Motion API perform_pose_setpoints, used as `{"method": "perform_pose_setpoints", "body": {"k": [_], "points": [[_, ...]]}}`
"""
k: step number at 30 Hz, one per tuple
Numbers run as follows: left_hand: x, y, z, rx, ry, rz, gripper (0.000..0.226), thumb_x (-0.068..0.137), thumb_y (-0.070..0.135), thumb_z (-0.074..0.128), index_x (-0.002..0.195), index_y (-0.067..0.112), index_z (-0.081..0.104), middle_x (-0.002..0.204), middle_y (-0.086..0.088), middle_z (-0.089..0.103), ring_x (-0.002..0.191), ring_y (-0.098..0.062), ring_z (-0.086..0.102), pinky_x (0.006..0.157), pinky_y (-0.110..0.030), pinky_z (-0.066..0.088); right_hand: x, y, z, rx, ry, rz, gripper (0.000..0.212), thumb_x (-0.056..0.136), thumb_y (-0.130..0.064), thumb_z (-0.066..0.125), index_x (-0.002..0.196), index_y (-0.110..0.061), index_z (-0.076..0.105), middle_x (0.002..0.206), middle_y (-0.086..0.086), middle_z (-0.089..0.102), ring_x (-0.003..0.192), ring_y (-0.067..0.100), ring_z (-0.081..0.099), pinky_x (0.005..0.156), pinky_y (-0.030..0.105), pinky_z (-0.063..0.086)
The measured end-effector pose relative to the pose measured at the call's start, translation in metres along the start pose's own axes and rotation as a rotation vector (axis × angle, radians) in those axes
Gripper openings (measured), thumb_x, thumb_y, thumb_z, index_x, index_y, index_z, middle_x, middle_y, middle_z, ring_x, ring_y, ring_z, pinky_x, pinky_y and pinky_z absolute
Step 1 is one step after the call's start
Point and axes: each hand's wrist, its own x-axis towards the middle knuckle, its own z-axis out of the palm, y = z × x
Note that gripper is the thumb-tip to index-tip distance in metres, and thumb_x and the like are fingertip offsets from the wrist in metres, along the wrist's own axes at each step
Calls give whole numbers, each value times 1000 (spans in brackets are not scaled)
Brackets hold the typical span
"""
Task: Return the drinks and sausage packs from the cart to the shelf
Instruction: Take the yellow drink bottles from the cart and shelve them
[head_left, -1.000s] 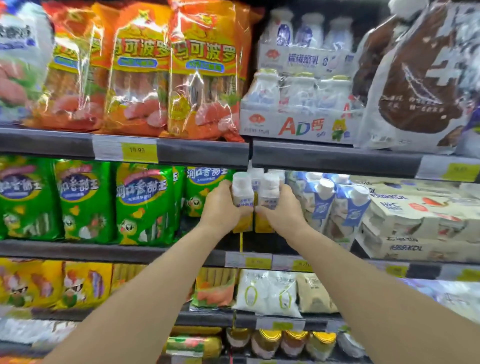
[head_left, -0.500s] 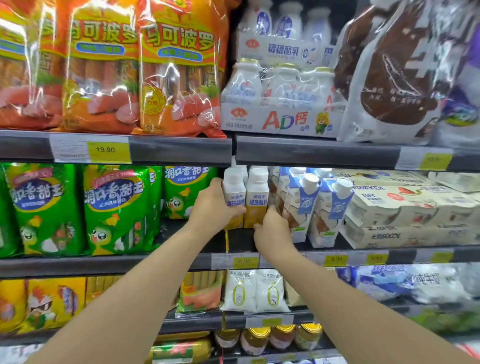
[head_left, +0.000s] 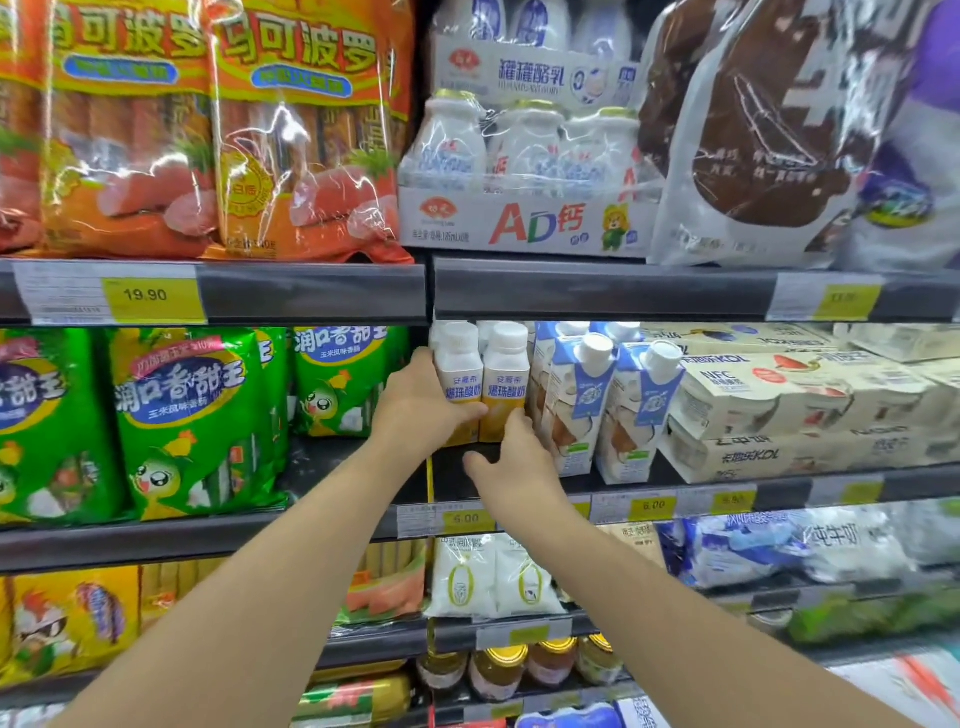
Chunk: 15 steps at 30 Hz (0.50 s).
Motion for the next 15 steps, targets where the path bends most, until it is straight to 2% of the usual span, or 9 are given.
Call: {"method": "perform_pose_setpoints", "body": {"k": [6,10,13,15], "points": [[3,-3,-5,-25,-35,19,71,60,38,90,119,21,56,114,0,68,105,-19,64,90,-41,54,0,-6,5,53,-6,17,76,94,-26,60,154,-7,18,163,10,15,149,25,20,119,36,25],[3,-3,-7,-14,-19,16,71,61,35,91,120,18,55,114,-1,67,105,-20,63,89,-40,54,-1,-4,1,47,-6,12,75,92,-25,61,153,-7,20,162,9,17,150,24,17,121,40,24],[2,-1,-9,-18,-15,-19,71,64,31,90,121,16,51,115,-3,66,104,-21,62,85,-35,51,-7,-5,-3,-31,-21,-21,74,93,-25,61,153,-8,19,163,7,13,150,23,15,120,35,20],[1,-1,-10,-9,-12,-29,68,66,30,89,120,16,50,115,-3,65,102,-20,61,80,-31,48,-15,-5,-4,-158,-48,-98,71,95,-25,60,151,-10,19,159,6,14,147,25,20,117,34,24]]}}
